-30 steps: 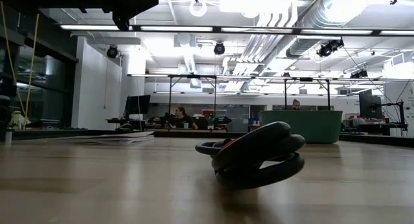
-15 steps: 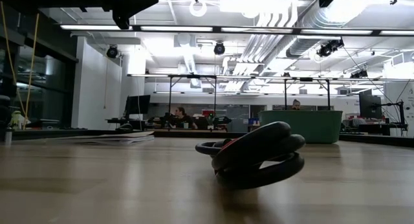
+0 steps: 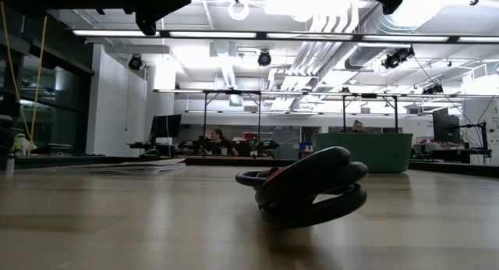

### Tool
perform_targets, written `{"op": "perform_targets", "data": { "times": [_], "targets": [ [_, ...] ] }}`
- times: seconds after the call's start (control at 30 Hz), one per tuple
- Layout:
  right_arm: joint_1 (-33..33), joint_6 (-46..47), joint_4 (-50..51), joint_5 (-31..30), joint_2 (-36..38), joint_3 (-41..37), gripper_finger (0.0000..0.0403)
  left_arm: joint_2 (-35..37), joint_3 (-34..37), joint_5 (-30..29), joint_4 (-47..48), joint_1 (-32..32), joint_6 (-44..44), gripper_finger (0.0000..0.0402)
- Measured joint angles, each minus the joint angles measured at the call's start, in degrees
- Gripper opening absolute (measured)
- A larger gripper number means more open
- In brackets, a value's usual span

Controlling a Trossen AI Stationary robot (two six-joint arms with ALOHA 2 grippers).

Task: Pick and place USB-C Cables
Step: Put the black charger cable into the green bin

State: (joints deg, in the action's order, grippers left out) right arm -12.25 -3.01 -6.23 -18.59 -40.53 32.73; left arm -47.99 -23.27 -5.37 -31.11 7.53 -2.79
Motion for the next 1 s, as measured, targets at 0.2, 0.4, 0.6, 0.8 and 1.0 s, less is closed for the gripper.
{"op": "perform_targets", "data": {
  "times": [0.2,0.4,0.6,0.8,1.0],
  "targets": [
    [0.0,0.0,-0.3,-0.1,0.0,0.0,0.0199,0.0,0.0,0.0,-0.1,0.0,0.0,0.0214],
    [0.0,0.2,0.1,-0.4,0.0,0.1,0.0199,0.0,0.0,0.0,-0.1,0.0,0.0,0.0214],
    [0.0,0.1,0.9,-0.5,0.0,0.1,0.0199,0.0,0.0,0.0,-0.1,0.0,0.0,0.0214],
    [0.0,0.6,0.9,-0.5,0.0,0.1,0.0199,0.0,0.0,0.0,-0.1,0.0,0.0,0.0214],
    [0.0,0.6,0.9,-0.5,0.0,0.1,0.0199,0.0,0.0,0.0,-0.1,0.0,0.0,0.0214]
  ]
}}
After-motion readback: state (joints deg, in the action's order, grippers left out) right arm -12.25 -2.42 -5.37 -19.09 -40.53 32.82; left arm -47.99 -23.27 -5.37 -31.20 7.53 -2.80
